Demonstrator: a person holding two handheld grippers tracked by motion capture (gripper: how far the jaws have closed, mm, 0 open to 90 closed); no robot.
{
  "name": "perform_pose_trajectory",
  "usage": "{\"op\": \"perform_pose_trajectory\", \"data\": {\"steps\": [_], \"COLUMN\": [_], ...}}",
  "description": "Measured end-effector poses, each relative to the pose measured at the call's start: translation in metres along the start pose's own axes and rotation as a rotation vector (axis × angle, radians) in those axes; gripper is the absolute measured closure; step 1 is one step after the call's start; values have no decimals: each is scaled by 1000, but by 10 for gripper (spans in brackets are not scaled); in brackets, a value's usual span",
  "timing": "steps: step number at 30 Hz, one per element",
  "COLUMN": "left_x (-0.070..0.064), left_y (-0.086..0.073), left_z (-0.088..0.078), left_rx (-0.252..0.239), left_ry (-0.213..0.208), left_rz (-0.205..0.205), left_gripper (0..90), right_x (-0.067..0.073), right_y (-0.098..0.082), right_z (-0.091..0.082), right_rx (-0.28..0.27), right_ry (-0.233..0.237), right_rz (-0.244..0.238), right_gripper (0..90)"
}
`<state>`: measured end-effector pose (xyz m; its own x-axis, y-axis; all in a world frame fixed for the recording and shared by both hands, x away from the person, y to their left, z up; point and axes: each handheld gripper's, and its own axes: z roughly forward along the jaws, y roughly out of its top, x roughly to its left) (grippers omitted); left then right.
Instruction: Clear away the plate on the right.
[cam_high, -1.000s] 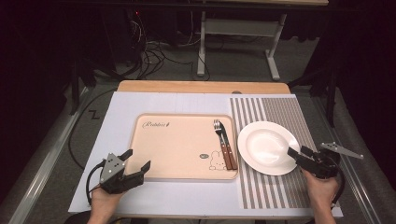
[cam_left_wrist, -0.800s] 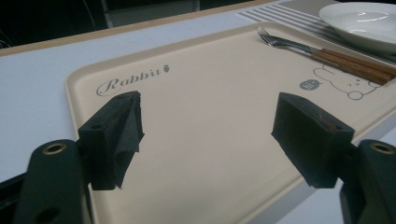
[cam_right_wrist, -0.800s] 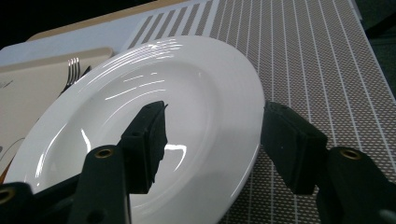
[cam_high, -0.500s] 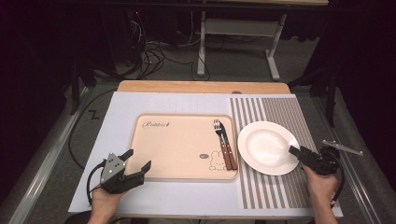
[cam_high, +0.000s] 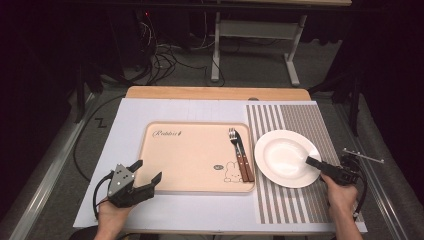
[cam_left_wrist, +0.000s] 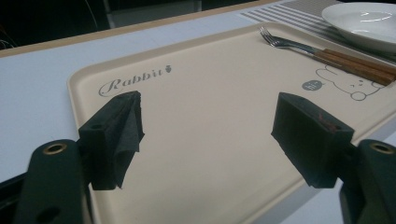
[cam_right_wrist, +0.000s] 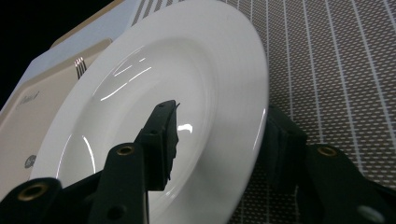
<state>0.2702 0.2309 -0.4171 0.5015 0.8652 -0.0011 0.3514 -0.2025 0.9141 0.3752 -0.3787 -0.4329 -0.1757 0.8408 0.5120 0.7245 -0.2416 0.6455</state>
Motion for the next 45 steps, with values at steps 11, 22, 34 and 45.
{"op": "perform_pose_trajectory", "data": {"steps": [11, 22, 34, 45], "left_x": [-2, -2, -2, -2], "left_y": [0, 0, 1, 0], "left_z": [1, 3, 1, 1], "left_rx": [7, 10, 0, 0], "left_ry": [0, 7, 5, 3], "left_rz": [13, 12, 7, 13], "left_gripper": [251, 251, 251, 250], "right_x": [-2, -4, -8, -3], "right_y": [2, 5, 6, 7], "right_z": [10, 16, 15, 10], "right_rx": [66, 84, 103, 76], "right_ry": [41, 42, 76, 116], "right_rz": [51, 79, 135, 135], "right_gripper": [581, 701, 766, 804]}}
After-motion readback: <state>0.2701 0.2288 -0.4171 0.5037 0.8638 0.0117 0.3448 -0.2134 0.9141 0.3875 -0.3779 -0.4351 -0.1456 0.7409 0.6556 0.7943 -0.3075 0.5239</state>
